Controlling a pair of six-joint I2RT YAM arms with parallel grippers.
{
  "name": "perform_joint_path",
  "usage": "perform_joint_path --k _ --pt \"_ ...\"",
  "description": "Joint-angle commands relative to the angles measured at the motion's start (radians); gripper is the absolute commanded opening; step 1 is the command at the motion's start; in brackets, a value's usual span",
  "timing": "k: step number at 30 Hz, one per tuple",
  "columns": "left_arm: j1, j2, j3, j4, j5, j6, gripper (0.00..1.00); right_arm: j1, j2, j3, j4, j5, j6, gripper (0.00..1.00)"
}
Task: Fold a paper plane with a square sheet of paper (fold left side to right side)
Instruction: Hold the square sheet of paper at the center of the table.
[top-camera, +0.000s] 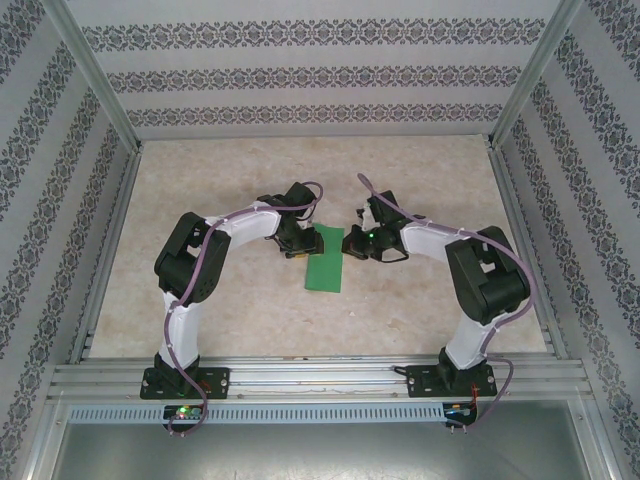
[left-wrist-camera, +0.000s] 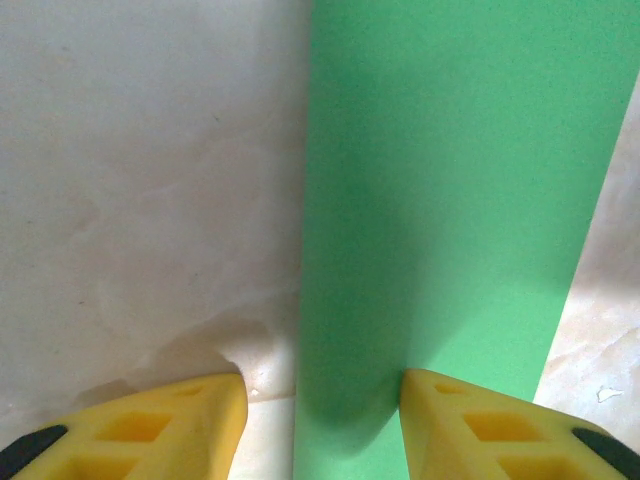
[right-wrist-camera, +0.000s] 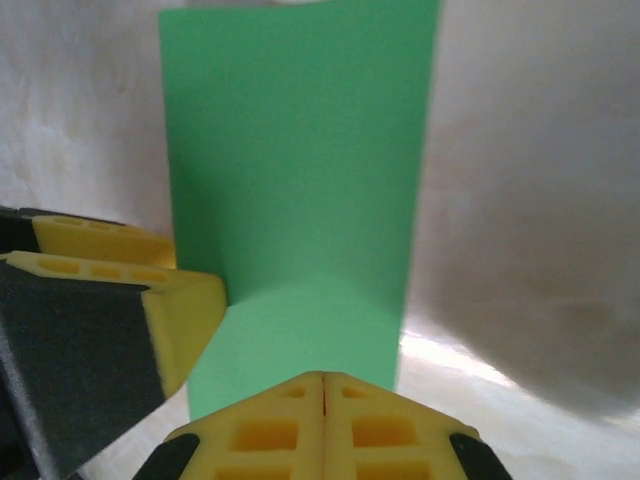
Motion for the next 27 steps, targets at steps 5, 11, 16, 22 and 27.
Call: perform_joint_path --k 5,11,16,22,27 --pt "-0.050 0.128 -0.055 -0.052 0.012 -0.010 0.47 0.031 0.073 0.044 0.025 -0.027 0.028 0.00" --pt "-0.050 0.127 -0.055 -0.054 0.010 -0.010 0.47 0.034 0.108 0.043 -0.014 -0.001 0.027 0.00" --pt "-0.050 0.121 -0.055 -0.054 0.007 -0.009 0.47 0.034 0.127 0.040 -0.049 0.022 0.025 0.00" --pt "-0.037 0.047 -0.054 -0.053 -0.019 0.010 0.51 0.034 0.143 0.032 -0.089 0.044 0.022 0.00" --pt "0.003 -0.068 -0.051 -0.067 -0.058 0.036 0.55 0.034 0.151 0.032 -0.112 0.060 0.016 0.00"
